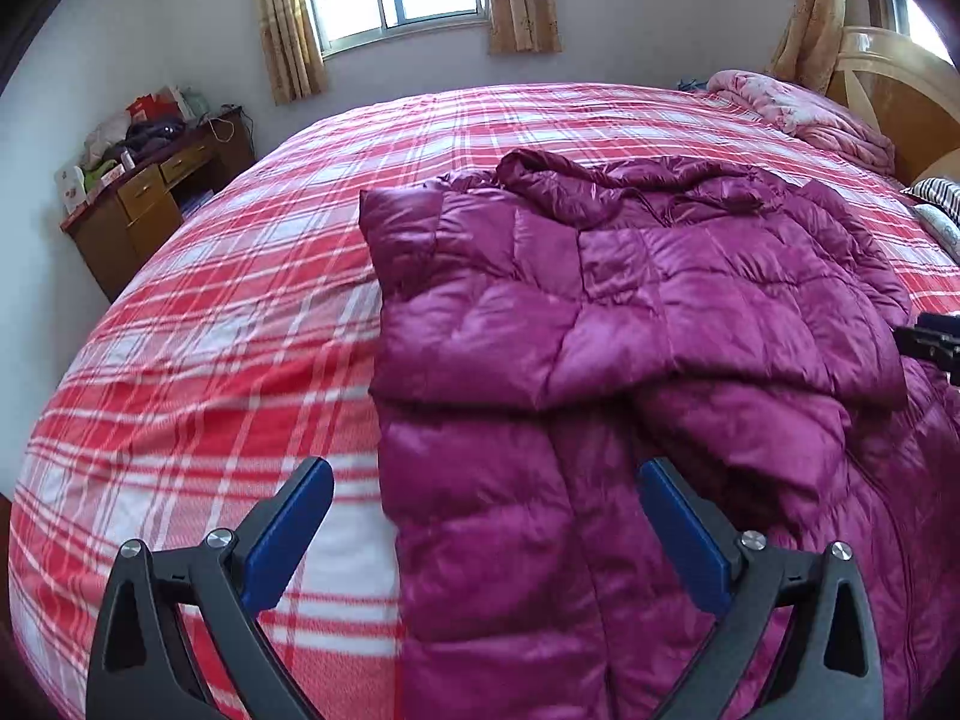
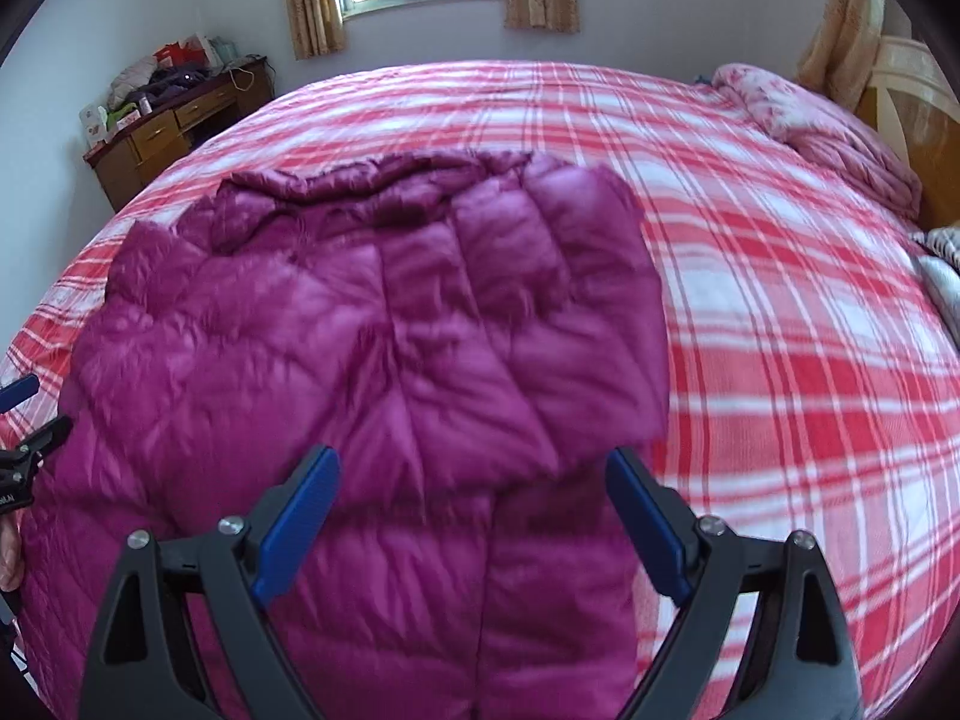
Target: Fold large clothes
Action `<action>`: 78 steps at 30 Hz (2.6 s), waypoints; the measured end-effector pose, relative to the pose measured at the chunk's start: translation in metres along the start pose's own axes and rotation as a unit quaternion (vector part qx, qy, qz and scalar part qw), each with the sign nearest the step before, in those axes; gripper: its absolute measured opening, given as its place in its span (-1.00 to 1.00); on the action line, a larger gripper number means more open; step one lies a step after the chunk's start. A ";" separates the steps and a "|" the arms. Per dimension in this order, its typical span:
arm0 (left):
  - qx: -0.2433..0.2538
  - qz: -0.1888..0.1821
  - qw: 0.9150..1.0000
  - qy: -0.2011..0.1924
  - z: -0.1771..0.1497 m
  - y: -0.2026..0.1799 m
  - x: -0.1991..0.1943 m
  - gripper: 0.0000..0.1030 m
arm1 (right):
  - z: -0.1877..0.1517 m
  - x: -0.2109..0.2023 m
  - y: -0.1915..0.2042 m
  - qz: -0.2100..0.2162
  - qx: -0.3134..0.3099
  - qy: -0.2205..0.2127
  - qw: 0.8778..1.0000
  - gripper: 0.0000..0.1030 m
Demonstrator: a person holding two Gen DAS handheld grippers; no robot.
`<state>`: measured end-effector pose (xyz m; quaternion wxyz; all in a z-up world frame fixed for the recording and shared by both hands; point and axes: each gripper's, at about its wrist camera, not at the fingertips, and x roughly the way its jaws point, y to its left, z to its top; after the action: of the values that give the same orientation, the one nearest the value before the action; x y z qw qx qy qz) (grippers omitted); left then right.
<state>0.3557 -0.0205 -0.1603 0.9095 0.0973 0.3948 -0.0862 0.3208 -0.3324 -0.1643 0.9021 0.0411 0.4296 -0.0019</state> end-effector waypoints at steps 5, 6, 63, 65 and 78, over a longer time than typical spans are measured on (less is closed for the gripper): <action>-0.006 0.003 1.000 0.021 -0.025 0.003 -0.007 0.98 | -0.034 -0.016 -0.015 -0.013 0.028 0.000 1.000 0.79; -0.008 0.002 1.000 0.026 -0.031 0.005 -0.009 0.98 | -0.039 -0.019 -0.018 -0.014 0.033 -0.001 0.999 0.79; -0.059 -0.278 0.943 -0.172 -0.134 0.094 -0.314 -0.90 | -0.192 -0.337 -0.006 0.183 0.074 -0.192 0.961 -0.77; -0.053 -0.278 0.939 -0.194 -0.127 0.095 -0.331 -0.90 | -0.187 -0.361 -0.001 0.190 0.069 -0.226 0.953 -0.78; -0.075 -0.257 0.956 -0.118 -0.024 0.091 -0.192 -0.89 | -0.083 -0.276 -0.011 0.166 0.117 -0.221 0.954 -0.78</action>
<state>0.2306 0.0887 -0.0257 0.9013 -0.0867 0.3016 -0.2986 0.0819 -0.3463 -0.0031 0.9511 0.2155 0.2029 0.0885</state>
